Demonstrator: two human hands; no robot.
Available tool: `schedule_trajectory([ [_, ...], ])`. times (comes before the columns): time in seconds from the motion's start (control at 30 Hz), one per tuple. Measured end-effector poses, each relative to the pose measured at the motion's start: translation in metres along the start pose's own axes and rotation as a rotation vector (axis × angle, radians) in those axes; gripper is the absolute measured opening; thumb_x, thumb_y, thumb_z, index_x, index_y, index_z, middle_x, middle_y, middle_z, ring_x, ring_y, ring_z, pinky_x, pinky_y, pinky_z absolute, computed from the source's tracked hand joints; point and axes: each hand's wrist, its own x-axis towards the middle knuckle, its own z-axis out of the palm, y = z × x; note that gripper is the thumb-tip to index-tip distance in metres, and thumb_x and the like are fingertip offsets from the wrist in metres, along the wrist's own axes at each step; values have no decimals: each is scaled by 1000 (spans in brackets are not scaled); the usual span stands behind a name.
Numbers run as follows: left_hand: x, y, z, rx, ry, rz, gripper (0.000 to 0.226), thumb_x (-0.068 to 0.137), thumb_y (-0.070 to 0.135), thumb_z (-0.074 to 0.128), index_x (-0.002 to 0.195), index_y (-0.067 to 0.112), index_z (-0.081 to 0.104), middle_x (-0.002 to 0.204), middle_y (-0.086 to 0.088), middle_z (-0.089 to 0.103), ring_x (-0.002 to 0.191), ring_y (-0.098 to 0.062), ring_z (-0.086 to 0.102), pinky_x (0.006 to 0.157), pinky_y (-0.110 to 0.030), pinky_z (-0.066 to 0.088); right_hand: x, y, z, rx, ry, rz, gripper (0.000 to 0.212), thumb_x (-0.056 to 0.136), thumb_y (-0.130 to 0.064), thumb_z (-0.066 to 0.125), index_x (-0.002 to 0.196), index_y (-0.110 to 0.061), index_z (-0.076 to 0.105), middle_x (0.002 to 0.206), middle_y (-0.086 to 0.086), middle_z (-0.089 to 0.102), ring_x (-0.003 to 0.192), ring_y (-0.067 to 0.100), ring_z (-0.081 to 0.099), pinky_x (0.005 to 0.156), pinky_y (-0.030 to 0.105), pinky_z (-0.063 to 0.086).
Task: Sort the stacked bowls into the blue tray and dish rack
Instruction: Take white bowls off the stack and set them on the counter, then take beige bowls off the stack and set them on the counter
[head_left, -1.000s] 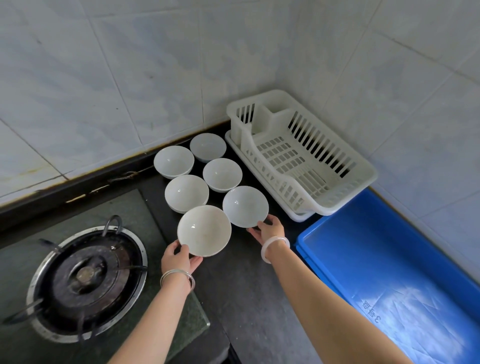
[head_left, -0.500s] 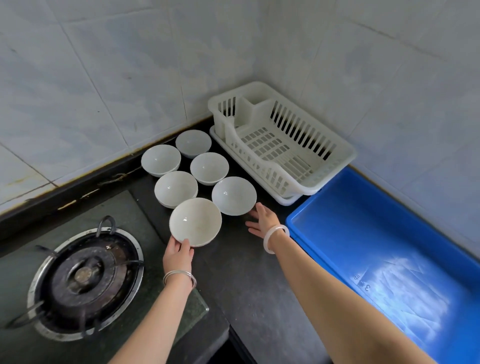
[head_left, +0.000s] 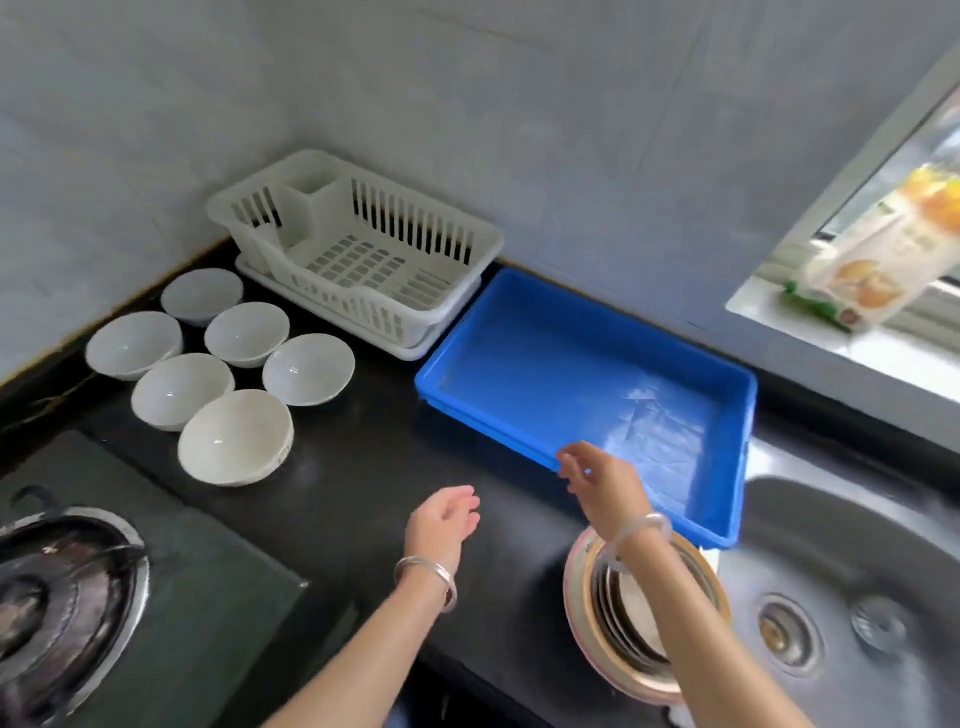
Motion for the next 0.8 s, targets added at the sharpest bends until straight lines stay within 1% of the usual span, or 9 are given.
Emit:
schedule_trajectory([
  [0.07, -17, -3, 32, 161, -113, 75, 21, 92, 6, 50, 105, 7, 65, 93, -4, 67, 80, -12, 64, 66, -8, 52, -22, 33, -24, -145, 116, 62, 16, 93, -28, 51, 95, -19, 65, 90, 7, 71, 86, 29, 64, 73, 31, 44],
  [0.17, -37, -6, 71, 408, -218, 213, 21, 90, 14, 54, 107, 13, 67, 96, 2, 68, 84, -8, 62, 75, -12, 48, -54, 74, -50, -310, 240, 107, 17, 91, -27, 54, 96, -16, 65, 100, 10, 69, 93, 31, 62, 71, 33, 42],
  [0.23, -48, -9, 89, 533, -250, 307, 21, 89, 17, 56, 107, 17, 68, 99, 5, 68, 86, -5, 61, 77, -12, 46, -71, 94, -60, -393, 244, 157, 21, 91, -31, 53, 102, -17, 64, 108, 8, 65, 99, 31, 59, 75, 33, 42],
  [0.3, -55, -13, 102, 633, -277, 369, 25, 88, 16, 56, 110, 17, 67, 104, 1, 69, 93, -10, 62, 84, -18, 48, -83, 108, -64, -411, 231, 200, 23, 90, -33, 54, 102, -17, 63, 110, 7, 63, 99, 30, 59, 74, 32, 41],
  [0.43, -63, -24, 115, 847, -298, 449, 33, 90, 18, 53, 122, 20, 59, 119, -1, 61, 108, -15, 57, 95, -24, 44, -96, 118, -60, -373, 242, 240, 19, 86, -33, 60, 95, -16, 61, 100, 6, 65, 89, 28, 60, 67, 29, 39],
  [0.5, -64, -26, 117, 881, -290, 464, 32, 91, 19, 52, 123, 21, 58, 121, 0, 59, 110, -15, 56, 95, -24, 45, -96, 118, -58, -367, 273, 242, 15, 85, -30, 62, 91, -16, 60, 95, 6, 66, 85, 27, 60, 64, 27, 36],
  [0.57, -64, -26, 118, 889, -287, 462, 31, 91, 19, 52, 122, 21, 58, 120, 1, 58, 107, -14, 56, 88, -21, 45, -94, 118, -58, -357, 271, 249, 13, 85, -26, 62, 90, -14, 59, 94, 6, 67, 84, 27, 60, 65, 27, 38],
  [0.67, -64, -25, 119, 895, -288, 459, 28, 91, 18, 53, 118, 22, 59, 116, 1, 57, 96, -10, 54, 80, -17, 43, -91, 119, -61, -299, 252, 281, 11, 85, -22, 61, 90, -13, 60, 94, 8, 68, 87, 28, 60, 69, 28, 40],
  [0.8, -62, -27, 119, 885, -286, 454, 26, 91, 19, 52, 116, 20, 61, 114, 0, 57, 88, -6, 47, 77, -16, 41, -92, 122, -65, -301, 211, 293, 12, 88, -24, 57, 92, -12, 57, 98, 8, 67, 92, 28, 59, 73, 30, 42],
])
